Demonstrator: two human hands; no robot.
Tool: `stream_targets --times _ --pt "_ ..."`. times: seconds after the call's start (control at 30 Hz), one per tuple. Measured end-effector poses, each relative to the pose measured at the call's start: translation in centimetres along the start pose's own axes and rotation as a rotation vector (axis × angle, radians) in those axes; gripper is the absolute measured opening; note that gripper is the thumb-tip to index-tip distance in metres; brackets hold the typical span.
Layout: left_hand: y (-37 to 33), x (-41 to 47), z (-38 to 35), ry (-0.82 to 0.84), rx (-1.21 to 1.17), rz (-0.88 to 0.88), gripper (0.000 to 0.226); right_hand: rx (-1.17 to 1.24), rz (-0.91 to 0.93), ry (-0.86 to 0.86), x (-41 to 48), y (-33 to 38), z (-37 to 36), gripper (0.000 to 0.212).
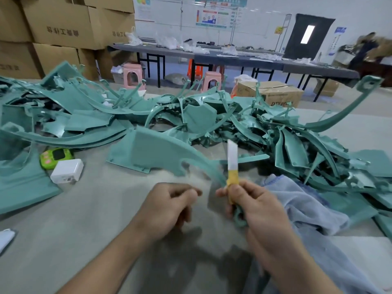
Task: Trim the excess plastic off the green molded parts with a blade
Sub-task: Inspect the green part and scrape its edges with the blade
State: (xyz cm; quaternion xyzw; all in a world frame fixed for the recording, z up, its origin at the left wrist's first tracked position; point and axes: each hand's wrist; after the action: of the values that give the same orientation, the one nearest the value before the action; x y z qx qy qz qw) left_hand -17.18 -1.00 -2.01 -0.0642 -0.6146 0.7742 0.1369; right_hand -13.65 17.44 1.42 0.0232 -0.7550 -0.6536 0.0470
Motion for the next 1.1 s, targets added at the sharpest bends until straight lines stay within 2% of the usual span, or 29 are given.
stream_targets --times 0.03,0.1,0.13,0.2,0.23,0.27,0.3,0.33,0.37,0.4,0.43,0.47,0.53,0.6,0.63,0.7,0.8,0.9,1.0,1.1 --pt "0.0 -0.3 0.1 -0.011 0.075 -0.075 0.018 -0.090 0.057 -0.018 0.1 0.4 1.0 0.031" --pt "-0.6 -0.9 1.1 -0.276 0.199 -0.311 0.015 -0.269 0.125 -0.030 0.4 1.2 3.1 0.031" --pt "-1.0 -0.9 1.9 -0.428 0.248 -0.380 0.023 -0.334 0.140 -0.033 0.4 1.4 4.1 0.031" --pt "-1.5 -0.5 4.1 -0.639 0.432 -0.358 0.056 -0.386 0.150 0.003 0.5 1.7 5.5 0.031" --pt "-1.4 -0.3 5.3 -0.637 0.465 -0.273 0.077 -0.391 0.152 0.042 0.5 1.7 6.0 0.029" --pt "-1.1 -0.1 6.1 -0.552 0.410 -0.188 0.093 -0.396 0.158 0.090 0.4 1.8 6.4 0.027" --pt "-0.7 0.0 6.5 -0.416 0.302 -0.136 0.099 -0.406 0.163 0.139 0.4 1.9 6.8 0.025" --pt "-0.3 0.1 6.9 -0.254 0.187 -0.118 0.092 -0.427 0.164 0.190 0.5 1.9 7.1 0.025" --pt "0.0 0.3 6.9 -0.096 0.131 -0.109 0.074 -0.454 0.160 0.236 0.5 2.0 7.2 0.026" --pt "0.3 0.4 6.7 -0.001 0.136 -0.100 0.052 -0.479 0.156 0.260 0.6 2.0 7.3 0.027" --pt "0.6 0.5 6.4 0.011 0.163 -0.089 0.036 -0.488 0.161 0.243 0.8 1.8 7.3 0.029" --pt "1.0 0.6 6.1 -0.060 0.190 -0.074 0.026 -0.486 0.180 0.176 1.0 1.5 7.2 0.029" --pt "1.8 0.7 5.8 -0.279 0.262 -0.075 0.015 -0.471 0.272 -0.098 1.1 0.8 7.1 0.022" --pt "1.9 0.0 5.0 -0.380 0.341 -0.241 0.032 -0.462 0.422 -0.403 0.7 0.6 6.3 0.016" --pt "1.7 -0.4 4.4 -0.402 0.338 -0.312 0.035 -0.487 0.486 -0.476 0.4 0.7 5.7 0.018" --pt "0.9 -0.9 3.4 -0.442 0.413 -0.417 0.038 -0.558 0.509 -0.416 -0.3 0.5 4.0 0.023" --pt "0.8 -1.0 2.4 -0.416 0.531 -0.565 0.052 -0.687 0.417 -0.167 -1.2 -0.7 0.9 0.026" --pt "0.9 -0.9 2.4 -0.407 0.561 -0.642 0.060 -0.653 0.380 -0.004 -1.5 -1.5 -0.7 0.035" --pt "1.2 -0.7 2.6 -0.407 0.583 -0.665 0.073 -0.629 0.386 0.040 -1.5 -1.3 -0.9 0.031" --pt "1.2 -0.8 2.6 -0.408 0.609 -0.673 0.077 -0.652 0.389 -0.004 -1.3 -1.1 -0.7 0.025"
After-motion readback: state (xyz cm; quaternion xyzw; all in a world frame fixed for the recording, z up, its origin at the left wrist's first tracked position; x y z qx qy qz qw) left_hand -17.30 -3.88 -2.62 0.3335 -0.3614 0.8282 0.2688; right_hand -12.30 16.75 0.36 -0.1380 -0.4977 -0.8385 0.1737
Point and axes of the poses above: each hand's wrist, its own x-axis towards the middle knuckle, its own z-axis out of the back of the hand, y = z × x, and after that the axes turned 10 degrees about y, right-handed
